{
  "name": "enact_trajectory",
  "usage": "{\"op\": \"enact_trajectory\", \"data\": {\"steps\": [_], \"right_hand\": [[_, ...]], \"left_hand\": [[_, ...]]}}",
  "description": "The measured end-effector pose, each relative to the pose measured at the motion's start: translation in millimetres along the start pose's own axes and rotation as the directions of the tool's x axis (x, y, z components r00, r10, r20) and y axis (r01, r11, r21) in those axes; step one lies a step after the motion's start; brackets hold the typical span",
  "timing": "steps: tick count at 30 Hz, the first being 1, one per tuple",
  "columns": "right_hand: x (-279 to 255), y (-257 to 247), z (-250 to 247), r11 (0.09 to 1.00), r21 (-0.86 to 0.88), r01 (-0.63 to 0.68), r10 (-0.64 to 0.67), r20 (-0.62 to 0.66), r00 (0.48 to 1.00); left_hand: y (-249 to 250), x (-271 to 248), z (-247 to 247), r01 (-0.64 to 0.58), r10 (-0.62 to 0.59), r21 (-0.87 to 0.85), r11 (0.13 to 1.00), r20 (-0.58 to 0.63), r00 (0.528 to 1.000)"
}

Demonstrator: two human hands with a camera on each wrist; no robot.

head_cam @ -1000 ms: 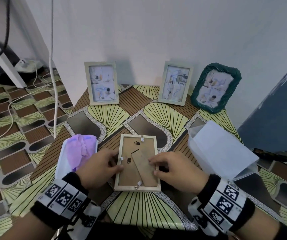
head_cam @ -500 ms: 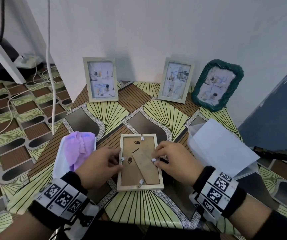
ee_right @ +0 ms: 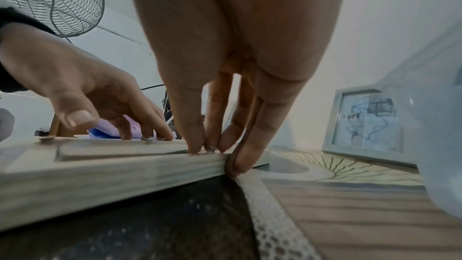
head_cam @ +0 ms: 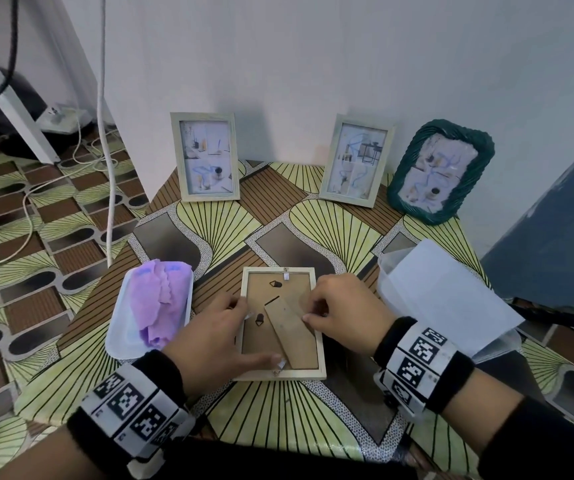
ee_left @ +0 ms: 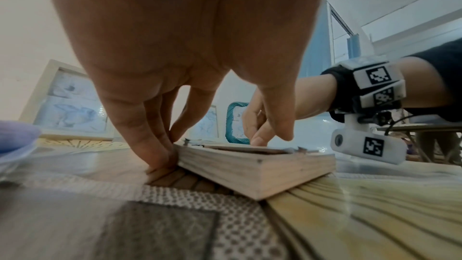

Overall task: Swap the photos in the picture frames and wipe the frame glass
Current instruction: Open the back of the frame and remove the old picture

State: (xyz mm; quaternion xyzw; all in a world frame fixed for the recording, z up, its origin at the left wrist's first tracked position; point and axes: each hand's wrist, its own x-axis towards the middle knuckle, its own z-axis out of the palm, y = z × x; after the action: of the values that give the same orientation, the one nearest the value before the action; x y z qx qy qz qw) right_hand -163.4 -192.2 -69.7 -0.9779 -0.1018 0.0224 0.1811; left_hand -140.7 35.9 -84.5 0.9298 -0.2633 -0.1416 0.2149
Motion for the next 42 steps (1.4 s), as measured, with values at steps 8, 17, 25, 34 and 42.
{"op": "enact_trajectory", "data": {"steps": [8, 17, 25, 34, 42], "right_hand": [[10.3, -6.6, -4.4, 0.997, -0.01, -0.079, 0.079, 0.02, 0.997], [12.6, -6.0, -5.1, 0.989, 0.051, -0.135, 0.133, 0.034, 0.99], [20.2, 10.1, 2.9, 0.943, 0.202, -0.264, 0.267, 0.012, 0.964], [23.7, 15.2, 5.3, 0.94, 0.207, -0.27, 0.272, 0.02, 0.962], [28.9, 16.1, 5.8, 0.965, 0.202, -0.169, 0.164, 0.038, 0.986]], "left_hand": [[9.3, 3.7, 7.9, 0.025, -0.021, 0.127, 0.992, -0.035, 0.999], [8.6, 4.8, 1.4, 0.033, -0.035, 0.115, 0.993, 0.012, 0.999], [5.4, 2.0, 0.3, -0.002, 0.004, 0.104, 0.995, -0.027, 1.0], [5.2, 4.4, 5.0, 0.0, 0.003, 0.127, 0.992, -0.024, 1.0], [-15.9, 7.9, -15.3, -0.079, 0.075, -0.047, 0.996, -0.088, 0.993]]}}
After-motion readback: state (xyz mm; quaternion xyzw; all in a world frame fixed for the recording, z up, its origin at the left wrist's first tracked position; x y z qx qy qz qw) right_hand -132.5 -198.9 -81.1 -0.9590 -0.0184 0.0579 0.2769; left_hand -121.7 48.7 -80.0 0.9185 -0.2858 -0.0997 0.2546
